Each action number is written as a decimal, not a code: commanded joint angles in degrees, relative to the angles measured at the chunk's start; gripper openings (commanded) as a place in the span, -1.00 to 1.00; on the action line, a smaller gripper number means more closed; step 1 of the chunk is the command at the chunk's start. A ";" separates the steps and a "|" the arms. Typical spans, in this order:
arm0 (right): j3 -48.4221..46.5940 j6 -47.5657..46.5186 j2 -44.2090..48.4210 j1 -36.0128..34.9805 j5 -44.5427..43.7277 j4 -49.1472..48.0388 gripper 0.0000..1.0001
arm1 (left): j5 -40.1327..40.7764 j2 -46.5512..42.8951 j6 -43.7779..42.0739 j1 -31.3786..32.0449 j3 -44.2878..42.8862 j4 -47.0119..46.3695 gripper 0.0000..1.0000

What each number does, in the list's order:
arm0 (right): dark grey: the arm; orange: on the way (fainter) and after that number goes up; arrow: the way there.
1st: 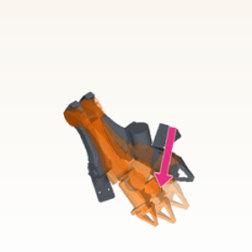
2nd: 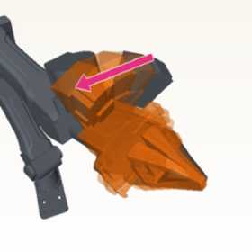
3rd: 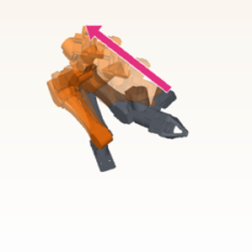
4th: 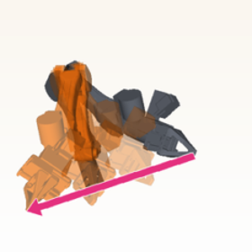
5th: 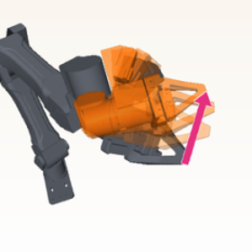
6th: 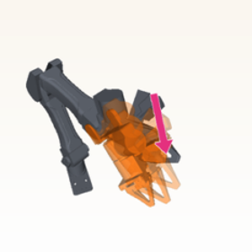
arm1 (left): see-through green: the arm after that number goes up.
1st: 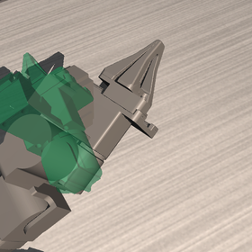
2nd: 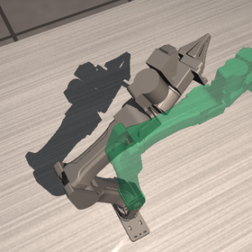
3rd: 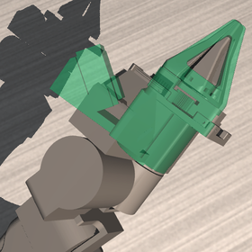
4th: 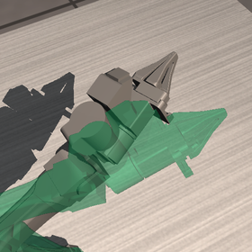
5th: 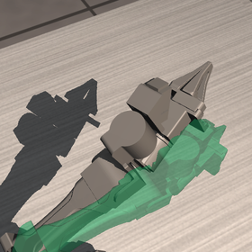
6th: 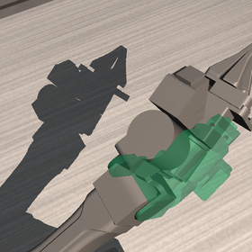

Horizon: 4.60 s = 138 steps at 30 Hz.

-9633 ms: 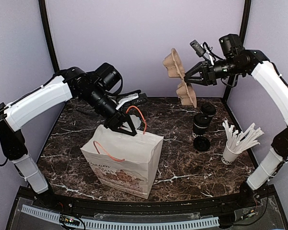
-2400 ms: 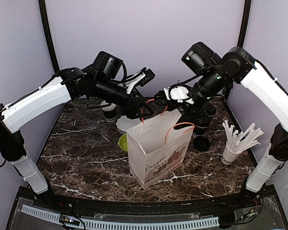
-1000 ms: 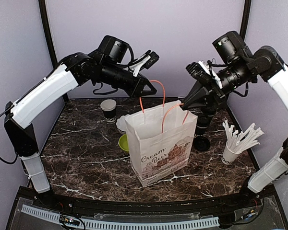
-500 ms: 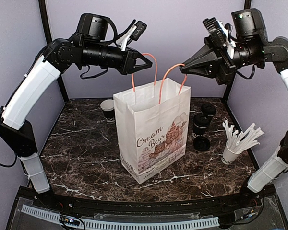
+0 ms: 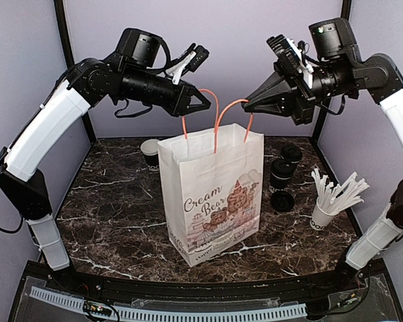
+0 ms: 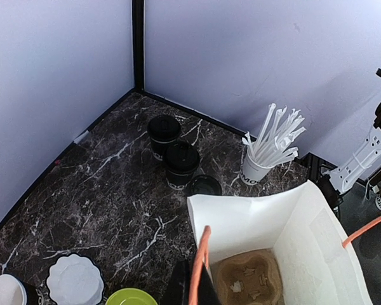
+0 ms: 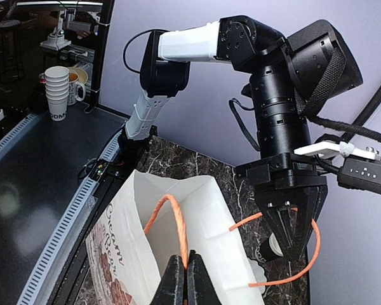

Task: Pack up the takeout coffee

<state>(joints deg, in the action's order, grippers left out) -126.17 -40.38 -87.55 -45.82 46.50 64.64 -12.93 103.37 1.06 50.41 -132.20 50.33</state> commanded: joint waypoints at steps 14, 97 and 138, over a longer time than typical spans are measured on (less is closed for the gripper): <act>13.10 -4.78 6.63 0.00 -0.52 5.41 0.34 | 1.98 -13.23 -5.54 1.86 19.06 -5.41 0.95; 13.40 -10.22 -26.99 29.29 -41.90 13.61 0.45 | -2.91 -24.98 -10.73 -10.33 49.64 -14.04 0.91; 5.19 -8.94 -36.25 29.91 -40.65 16.08 0.75 | -4.00 -24.77 -10.57 -10.33 48.97 -11.58 0.91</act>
<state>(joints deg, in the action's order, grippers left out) -119.55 -50.24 -123.04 -16.10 5.15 79.50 -16.03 79.09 -9.45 40.34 -81.69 36.97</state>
